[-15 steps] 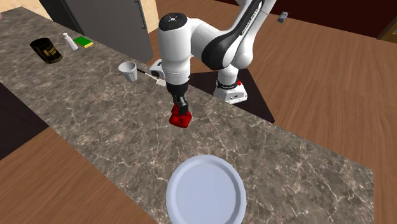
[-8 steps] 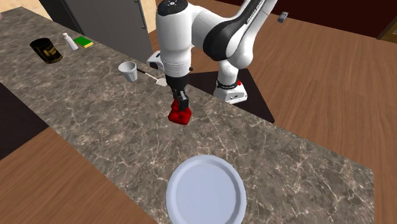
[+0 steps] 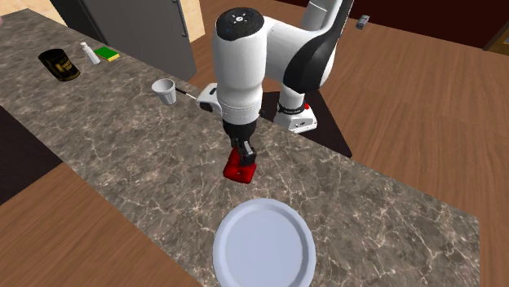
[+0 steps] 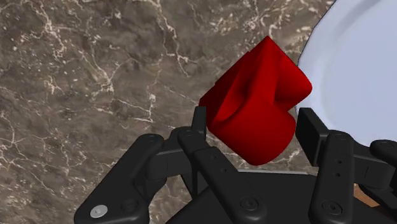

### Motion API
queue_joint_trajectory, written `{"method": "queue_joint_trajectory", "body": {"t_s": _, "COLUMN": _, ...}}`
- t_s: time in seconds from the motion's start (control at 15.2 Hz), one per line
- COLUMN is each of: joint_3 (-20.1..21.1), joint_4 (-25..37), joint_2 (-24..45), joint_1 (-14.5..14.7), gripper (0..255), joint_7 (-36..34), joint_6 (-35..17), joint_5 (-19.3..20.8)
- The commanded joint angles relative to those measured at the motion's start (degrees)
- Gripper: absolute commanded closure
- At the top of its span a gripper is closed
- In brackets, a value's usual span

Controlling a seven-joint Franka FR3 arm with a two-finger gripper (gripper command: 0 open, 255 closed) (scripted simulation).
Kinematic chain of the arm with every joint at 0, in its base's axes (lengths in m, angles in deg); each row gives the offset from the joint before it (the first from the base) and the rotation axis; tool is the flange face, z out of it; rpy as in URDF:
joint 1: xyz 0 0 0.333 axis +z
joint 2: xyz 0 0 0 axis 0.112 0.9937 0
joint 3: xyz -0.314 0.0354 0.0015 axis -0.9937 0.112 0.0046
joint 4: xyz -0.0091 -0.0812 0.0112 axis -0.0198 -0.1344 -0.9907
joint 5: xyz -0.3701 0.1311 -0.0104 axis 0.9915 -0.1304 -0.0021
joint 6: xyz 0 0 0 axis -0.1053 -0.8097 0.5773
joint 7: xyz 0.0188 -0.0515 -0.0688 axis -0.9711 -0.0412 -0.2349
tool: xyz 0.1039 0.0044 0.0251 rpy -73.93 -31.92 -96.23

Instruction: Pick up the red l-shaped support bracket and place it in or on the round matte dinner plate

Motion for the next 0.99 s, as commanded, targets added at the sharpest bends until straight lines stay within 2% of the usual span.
{"method": "queue_joint_trajectory", "body": {"t_s": 0.0, "joint_3": 2.7, "joint_4": 3.8, "joint_2": 3.3, "joint_1": -0.3, "gripper": 255, "joint_7": -3.7, "joint_6": 0.7, "joint_5": 1.5}}
{"method": "queue_joint_trajectory", "body": {"t_s": 0.26, "joint_3": 8.2, "joint_4": 11.7, "joint_2": 11.1, "joint_1": -0.6, "gripper": 255, "joint_7": -11.7, "joint_6": 2.0, "joint_5": 6.3}}
{"method": "queue_joint_trajectory", "body": {"t_s": 0.53, "joint_3": 13.0, "joint_4": 20.9, "joint_2": 21.2, "joint_1": 0.9, "gripper": 255, "joint_7": -21.0, "joint_6": 4.6, "joint_5": 14.0}}
{"method": "queue_joint_trajectory", "body": {"t_s": 0.66, "joint_3": 14.4, "joint_4": 26.0, "joint_2": 27.0, "joint_1": 3.2, "gripper": 255, "joint_7": -25.7, "joint_6": 6.5, "joint_5": 18.7}}
{"method": "queue_joint_trajectory", "body": {"t_s": 0.92, "joint_3": 14.1, "joint_4": 36.9, "joint_2": 37.4, "joint_1": 10.7, "gripper": 255, "joint_7": -32.9, "joint_6": 11.4, "joint_5": 26.8}}
